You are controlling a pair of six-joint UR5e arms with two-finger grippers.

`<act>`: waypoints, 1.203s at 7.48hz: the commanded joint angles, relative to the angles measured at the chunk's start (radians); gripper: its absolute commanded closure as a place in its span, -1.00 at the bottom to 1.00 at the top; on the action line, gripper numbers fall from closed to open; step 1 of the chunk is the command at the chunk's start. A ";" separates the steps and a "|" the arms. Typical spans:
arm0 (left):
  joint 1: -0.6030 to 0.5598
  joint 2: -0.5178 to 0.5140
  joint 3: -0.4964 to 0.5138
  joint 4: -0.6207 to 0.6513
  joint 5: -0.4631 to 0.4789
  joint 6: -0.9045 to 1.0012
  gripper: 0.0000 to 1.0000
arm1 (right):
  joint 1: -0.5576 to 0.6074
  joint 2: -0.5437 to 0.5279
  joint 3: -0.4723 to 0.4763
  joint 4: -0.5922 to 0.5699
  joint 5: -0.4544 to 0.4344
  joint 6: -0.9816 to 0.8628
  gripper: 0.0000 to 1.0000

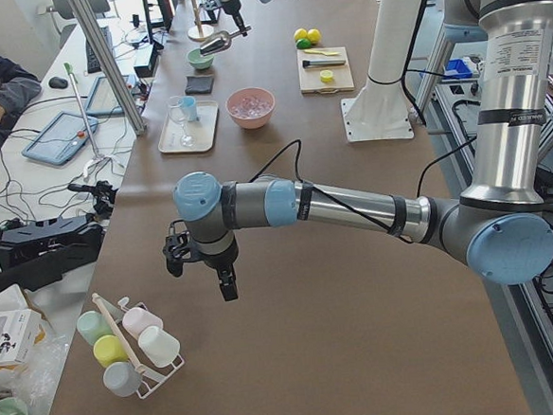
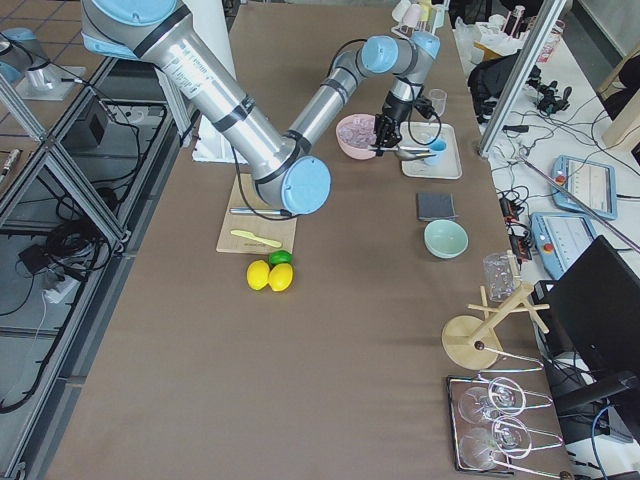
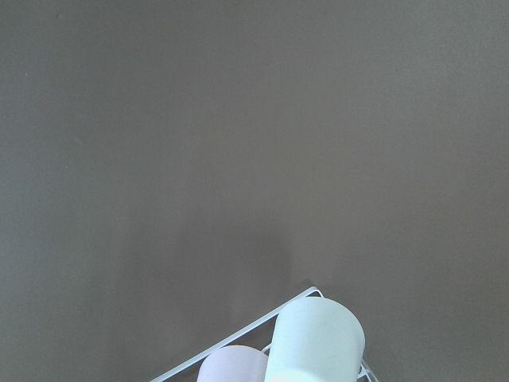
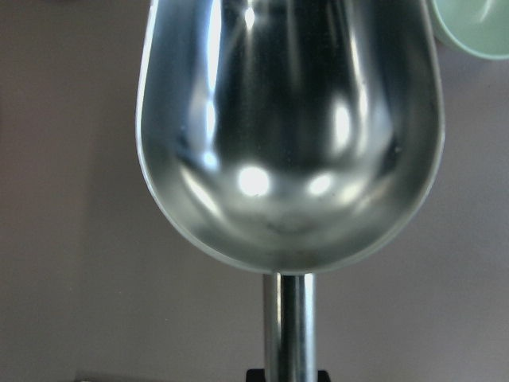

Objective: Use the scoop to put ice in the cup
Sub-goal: 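Carry the empty scoop back to its spot on the table with the right gripper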

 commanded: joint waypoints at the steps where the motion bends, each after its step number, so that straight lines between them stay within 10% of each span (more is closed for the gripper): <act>1: -0.002 0.000 -0.005 0.002 0.001 -0.001 -0.95 | -0.065 -0.321 0.225 0.246 0.031 0.352 1.00; 3: -0.003 0.000 -0.009 0.002 0.001 -0.001 -0.95 | -0.098 -0.469 0.234 0.506 0.040 0.598 1.00; 9: -0.003 0.000 -0.020 0.002 -0.001 -0.004 -0.95 | -0.248 -0.547 0.173 0.651 0.064 0.675 1.00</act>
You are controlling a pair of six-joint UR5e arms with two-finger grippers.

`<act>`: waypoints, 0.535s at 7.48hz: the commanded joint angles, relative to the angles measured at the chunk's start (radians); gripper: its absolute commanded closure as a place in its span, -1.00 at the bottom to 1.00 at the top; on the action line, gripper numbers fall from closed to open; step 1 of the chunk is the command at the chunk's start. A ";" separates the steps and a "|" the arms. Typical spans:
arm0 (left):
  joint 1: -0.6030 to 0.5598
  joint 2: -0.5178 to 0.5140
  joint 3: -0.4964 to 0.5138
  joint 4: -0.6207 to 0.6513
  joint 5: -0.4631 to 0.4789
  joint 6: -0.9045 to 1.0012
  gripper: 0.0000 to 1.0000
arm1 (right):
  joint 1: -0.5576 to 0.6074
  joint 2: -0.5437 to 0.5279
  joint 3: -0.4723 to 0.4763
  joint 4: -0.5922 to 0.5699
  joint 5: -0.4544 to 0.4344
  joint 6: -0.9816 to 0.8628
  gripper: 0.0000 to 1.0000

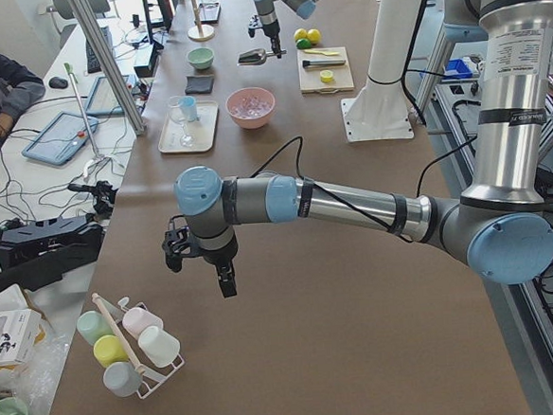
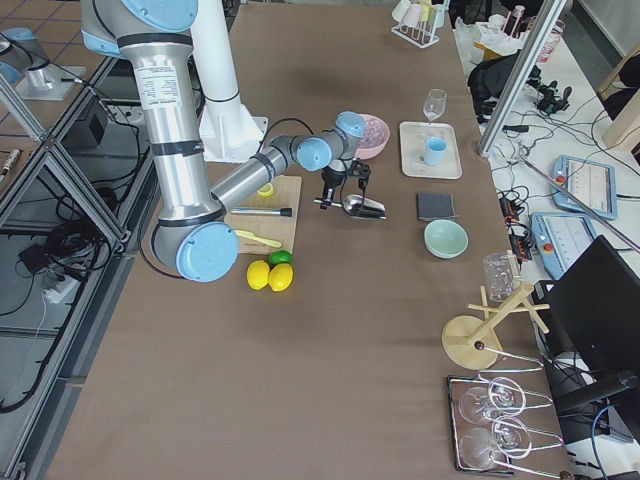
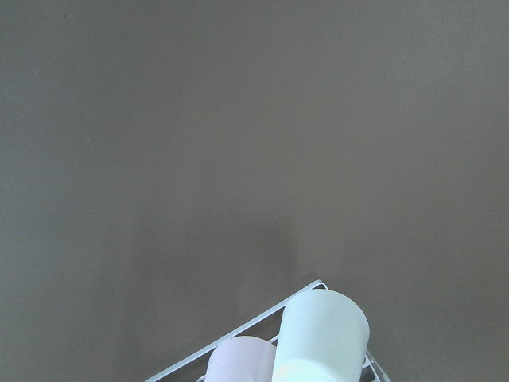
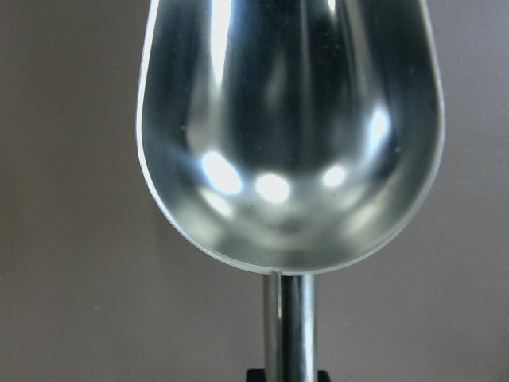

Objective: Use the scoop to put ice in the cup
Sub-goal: 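Lower the scoop onto the table, open the right gripper and withdraw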

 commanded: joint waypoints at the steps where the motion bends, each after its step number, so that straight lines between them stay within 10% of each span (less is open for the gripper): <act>1: 0.000 0.000 -0.007 0.000 0.000 -0.001 -0.95 | -0.046 -0.003 -0.030 0.012 0.044 0.024 1.00; 4: 0.000 0.000 -0.010 0.000 0.001 -0.002 -0.95 | -0.046 -0.016 -0.067 0.078 0.037 0.023 1.00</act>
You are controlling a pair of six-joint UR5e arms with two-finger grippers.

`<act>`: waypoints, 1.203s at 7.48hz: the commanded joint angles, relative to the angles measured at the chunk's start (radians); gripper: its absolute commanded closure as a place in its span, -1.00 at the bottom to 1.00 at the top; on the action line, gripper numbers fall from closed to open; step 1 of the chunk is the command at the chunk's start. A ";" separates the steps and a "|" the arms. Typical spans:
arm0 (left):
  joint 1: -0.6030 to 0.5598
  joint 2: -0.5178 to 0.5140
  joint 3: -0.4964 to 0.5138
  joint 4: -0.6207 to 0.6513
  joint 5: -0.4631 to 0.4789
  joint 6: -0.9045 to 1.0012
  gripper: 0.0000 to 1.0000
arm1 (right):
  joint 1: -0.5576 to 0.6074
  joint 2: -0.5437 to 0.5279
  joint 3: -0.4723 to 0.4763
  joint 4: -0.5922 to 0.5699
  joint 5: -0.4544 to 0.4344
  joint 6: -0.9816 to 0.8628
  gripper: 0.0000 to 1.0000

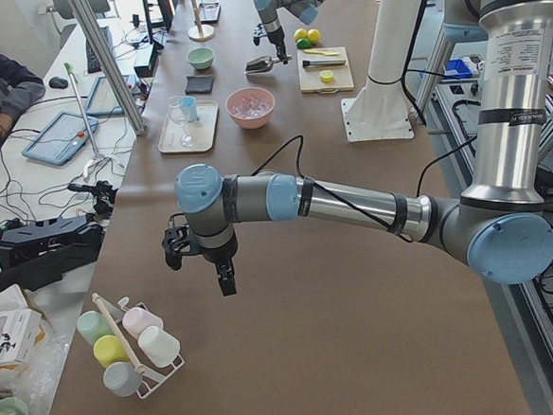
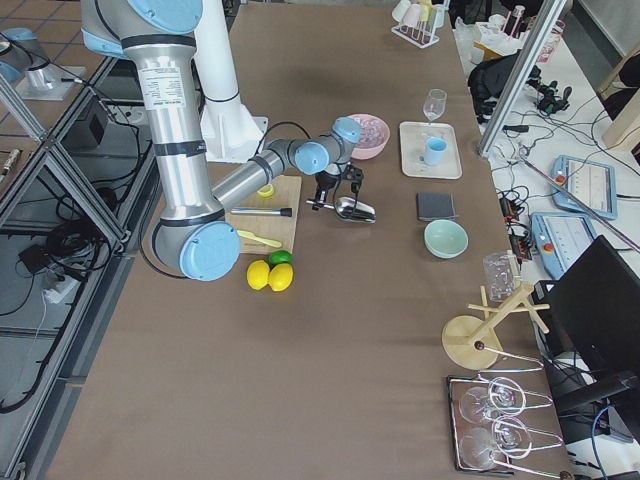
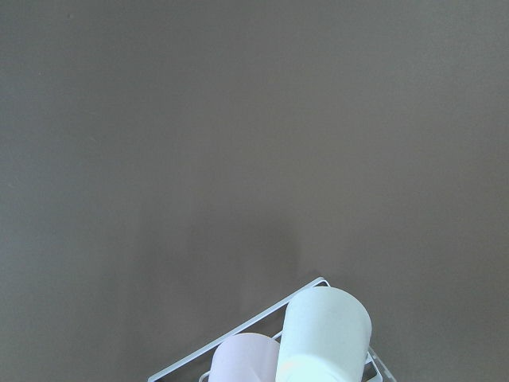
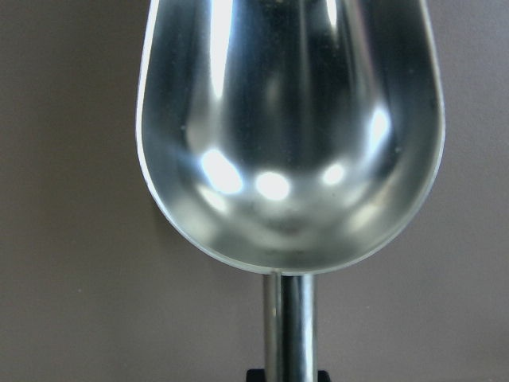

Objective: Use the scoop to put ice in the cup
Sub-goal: 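Lower the scoop onto the table, open the right gripper and withdraw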

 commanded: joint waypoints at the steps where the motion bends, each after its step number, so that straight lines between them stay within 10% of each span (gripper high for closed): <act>1: 0.000 0.000 -0.001 0.000 0.000 -0.002 -0.95 | -0.002 -0.012 -0.033 0.053 0.001 -0.005 1.00; 3: 0.000 0.000 -0.001 0.000 0.000 -0.002 -0.95 | -0.001 -0.007 -0.026 0.054 -0.001 -0.005 -0.99; 9: 0.002 0.000 -0.001 0.000 -0.001 -0.003 -0.95 | 0.393 -0.024 0.025 0.030 0.010 -0.259 -1.00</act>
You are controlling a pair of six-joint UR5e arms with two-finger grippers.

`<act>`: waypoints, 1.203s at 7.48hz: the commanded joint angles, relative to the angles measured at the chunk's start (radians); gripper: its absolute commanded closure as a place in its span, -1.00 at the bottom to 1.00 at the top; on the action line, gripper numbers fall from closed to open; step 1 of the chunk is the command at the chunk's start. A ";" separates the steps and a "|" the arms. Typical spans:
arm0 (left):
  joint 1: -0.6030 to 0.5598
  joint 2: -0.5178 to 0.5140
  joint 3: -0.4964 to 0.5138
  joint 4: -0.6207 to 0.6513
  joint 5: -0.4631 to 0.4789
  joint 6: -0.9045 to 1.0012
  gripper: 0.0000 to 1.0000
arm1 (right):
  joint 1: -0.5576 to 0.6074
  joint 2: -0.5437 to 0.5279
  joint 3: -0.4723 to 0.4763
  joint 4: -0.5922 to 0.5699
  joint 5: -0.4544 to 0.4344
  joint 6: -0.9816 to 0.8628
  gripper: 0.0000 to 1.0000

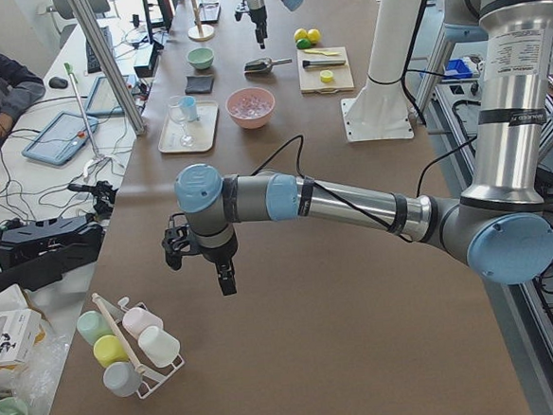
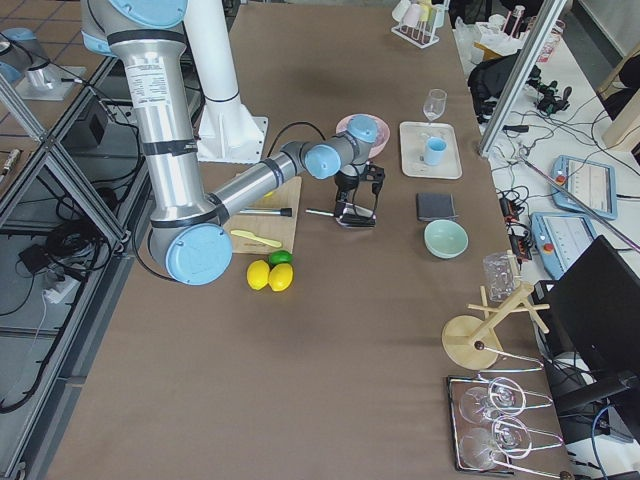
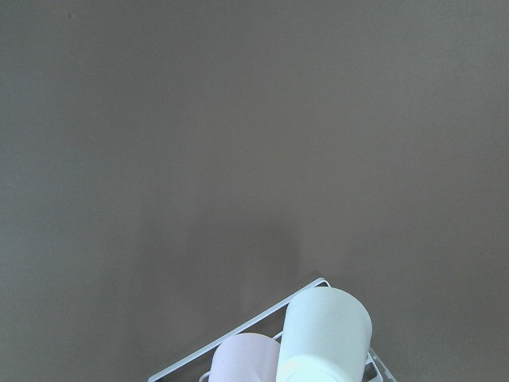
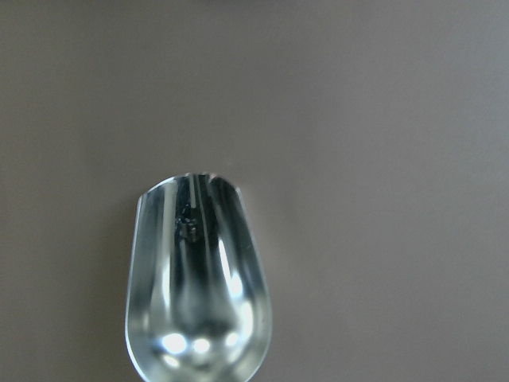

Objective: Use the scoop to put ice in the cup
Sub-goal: 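Lower the scoop onto the table, open the right gripper and withdraw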

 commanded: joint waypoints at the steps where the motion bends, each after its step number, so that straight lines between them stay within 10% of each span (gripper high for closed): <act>1: -0.001 0.000 0.000 0.000 0.000 0.000 -0.95 | 0.235 -0.032 0.027 -0.095 0.008 -0.338 -1.00; 4: -0.001 0.000 -0.002 0.000 0.000 0.000 -0.95 | 0.544 -0.044 -0.068 -0.261 0.011 -0.864 -1.00; 9: -0.001 0.002 -0.025 0.005 0.004 -0.002 -0.95 | 0.656 -0.158 -0.260 -0.136 0.050 -1.042 -1.00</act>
